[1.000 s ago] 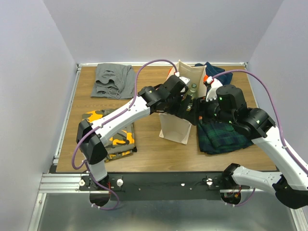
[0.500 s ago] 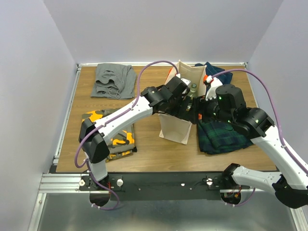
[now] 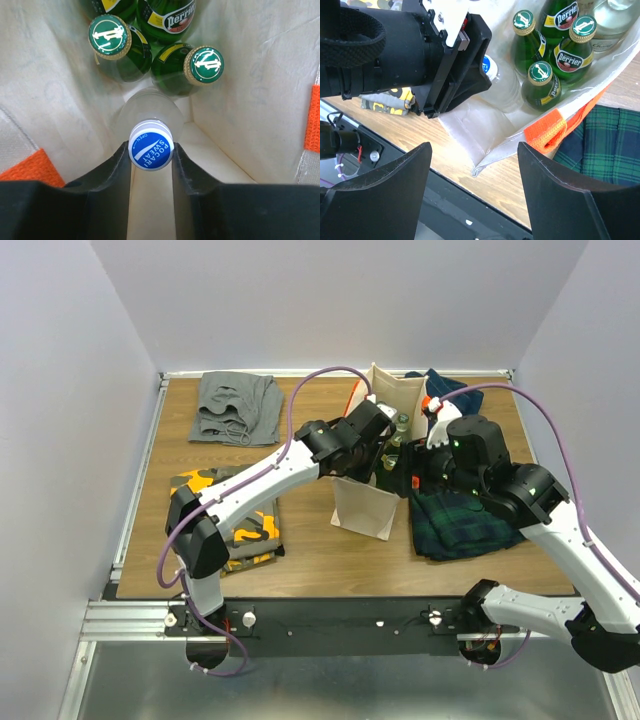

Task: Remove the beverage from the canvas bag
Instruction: Take out the drink from the canvas bag.

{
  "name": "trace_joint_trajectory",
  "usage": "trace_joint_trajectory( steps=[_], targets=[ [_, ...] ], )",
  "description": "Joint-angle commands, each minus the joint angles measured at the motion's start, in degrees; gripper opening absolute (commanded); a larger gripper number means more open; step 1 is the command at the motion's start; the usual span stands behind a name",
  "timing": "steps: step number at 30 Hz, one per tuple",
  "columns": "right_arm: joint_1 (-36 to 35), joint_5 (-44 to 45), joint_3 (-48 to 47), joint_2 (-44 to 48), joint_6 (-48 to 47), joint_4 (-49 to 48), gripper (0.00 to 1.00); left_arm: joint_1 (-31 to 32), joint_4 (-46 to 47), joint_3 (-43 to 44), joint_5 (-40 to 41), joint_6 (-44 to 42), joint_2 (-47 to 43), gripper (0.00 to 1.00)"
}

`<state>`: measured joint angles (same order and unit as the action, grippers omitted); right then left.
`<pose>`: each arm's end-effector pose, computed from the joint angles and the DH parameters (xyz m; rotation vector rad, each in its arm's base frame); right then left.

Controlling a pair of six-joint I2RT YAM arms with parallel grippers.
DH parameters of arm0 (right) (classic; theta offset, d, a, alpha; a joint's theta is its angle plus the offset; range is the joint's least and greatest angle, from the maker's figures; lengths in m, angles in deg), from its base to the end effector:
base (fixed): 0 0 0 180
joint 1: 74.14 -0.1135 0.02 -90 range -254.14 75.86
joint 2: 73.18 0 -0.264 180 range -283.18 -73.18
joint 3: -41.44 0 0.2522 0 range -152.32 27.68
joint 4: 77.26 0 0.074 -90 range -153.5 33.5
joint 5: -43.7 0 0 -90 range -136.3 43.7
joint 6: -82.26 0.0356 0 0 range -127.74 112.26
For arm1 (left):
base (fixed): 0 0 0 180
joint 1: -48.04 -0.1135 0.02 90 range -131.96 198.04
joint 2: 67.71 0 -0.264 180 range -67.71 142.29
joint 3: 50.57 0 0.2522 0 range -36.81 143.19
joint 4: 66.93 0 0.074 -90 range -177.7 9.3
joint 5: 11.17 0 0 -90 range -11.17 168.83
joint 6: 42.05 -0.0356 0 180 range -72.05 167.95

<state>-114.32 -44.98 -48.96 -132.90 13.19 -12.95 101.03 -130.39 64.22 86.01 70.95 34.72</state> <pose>0.1495 0.1252 0.4095 -0.3573 2.1885 0.5821 0.2394 -0.3102 0.3402 0.5934 2.4295 -0.4199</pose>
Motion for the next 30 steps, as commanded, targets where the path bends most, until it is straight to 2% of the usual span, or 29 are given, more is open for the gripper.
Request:
trace_joint_trajectory(
  steps=[1, 5, 30],
  targets=[
    [-0.33, 1.58, 0.88, -0.22, -0.54, -1.41, 0.78, 0.36, -2.43, 2.67, 0.11, 0.02, 1.37, 0.22],
    [-0.33, 1.93, 1.14, -0.13, -0.71, -1.5, 0.78, 0.44, -2.78, 3.55, -0.15, -0.06, 1.54, 0.0],
    [-0.33, 3.33, 1.94, 0.84, -0.54, -2.03, 0.78, 0.45, -6.65, 12.26, 1.43, -1.47, 0.49, 0.0]
  ],
)
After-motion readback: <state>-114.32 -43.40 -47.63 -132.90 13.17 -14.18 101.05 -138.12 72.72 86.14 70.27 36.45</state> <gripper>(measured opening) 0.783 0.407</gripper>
